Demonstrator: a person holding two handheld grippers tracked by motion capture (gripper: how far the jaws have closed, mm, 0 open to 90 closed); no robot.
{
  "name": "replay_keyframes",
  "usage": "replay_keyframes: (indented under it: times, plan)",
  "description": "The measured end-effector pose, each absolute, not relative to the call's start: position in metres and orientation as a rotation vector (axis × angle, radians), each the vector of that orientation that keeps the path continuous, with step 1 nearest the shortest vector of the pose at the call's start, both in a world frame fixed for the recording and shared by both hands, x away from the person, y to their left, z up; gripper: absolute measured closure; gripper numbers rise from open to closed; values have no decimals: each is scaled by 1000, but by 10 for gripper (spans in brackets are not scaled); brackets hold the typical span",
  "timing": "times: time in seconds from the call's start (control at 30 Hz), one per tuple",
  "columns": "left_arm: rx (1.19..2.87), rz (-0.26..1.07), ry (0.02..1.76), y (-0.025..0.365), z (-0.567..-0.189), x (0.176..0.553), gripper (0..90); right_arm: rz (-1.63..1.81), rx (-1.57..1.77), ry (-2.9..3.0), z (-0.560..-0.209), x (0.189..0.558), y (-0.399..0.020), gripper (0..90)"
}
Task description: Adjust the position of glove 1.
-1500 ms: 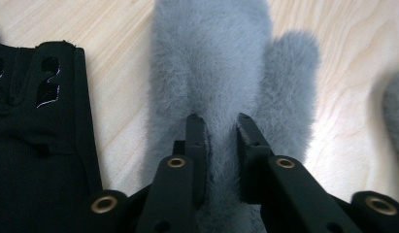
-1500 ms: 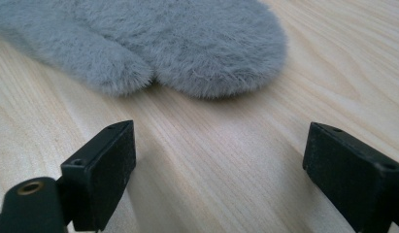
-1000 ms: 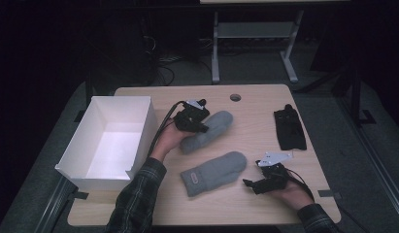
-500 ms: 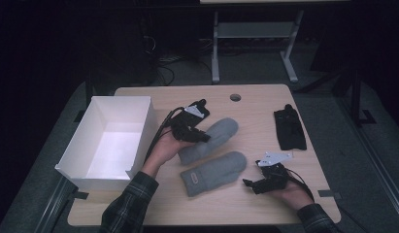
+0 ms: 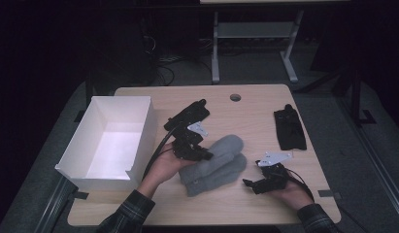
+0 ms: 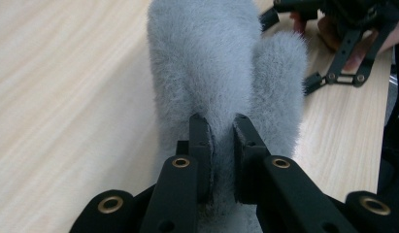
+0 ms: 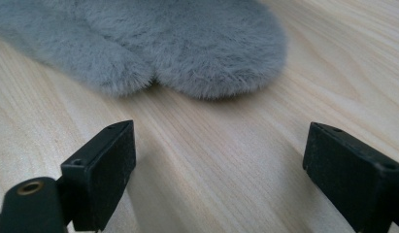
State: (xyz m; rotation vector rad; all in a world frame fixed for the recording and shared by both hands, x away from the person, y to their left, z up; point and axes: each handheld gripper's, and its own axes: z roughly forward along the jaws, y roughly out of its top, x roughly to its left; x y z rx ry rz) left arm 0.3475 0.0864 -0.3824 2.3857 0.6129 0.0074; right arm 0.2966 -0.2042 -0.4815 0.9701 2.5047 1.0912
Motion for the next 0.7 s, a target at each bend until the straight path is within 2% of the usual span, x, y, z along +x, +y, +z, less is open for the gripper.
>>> replay_keyframes:
  times: [0.1, 0.4, 0.7]
  plan:
    - [2387, 11, 645, 84, -387, 343, 810, 1089, 966, 2505, -482, 297, -204, 117]
    - [2406, 13, 555, 79, -391, 338, 809, 1090, 966, 2505, -482, 297, -204, 117]
    - [2413, -16, 552, 72, -401, 339, 801, 1090, 967, 2505, -482, 297, -204, 117]
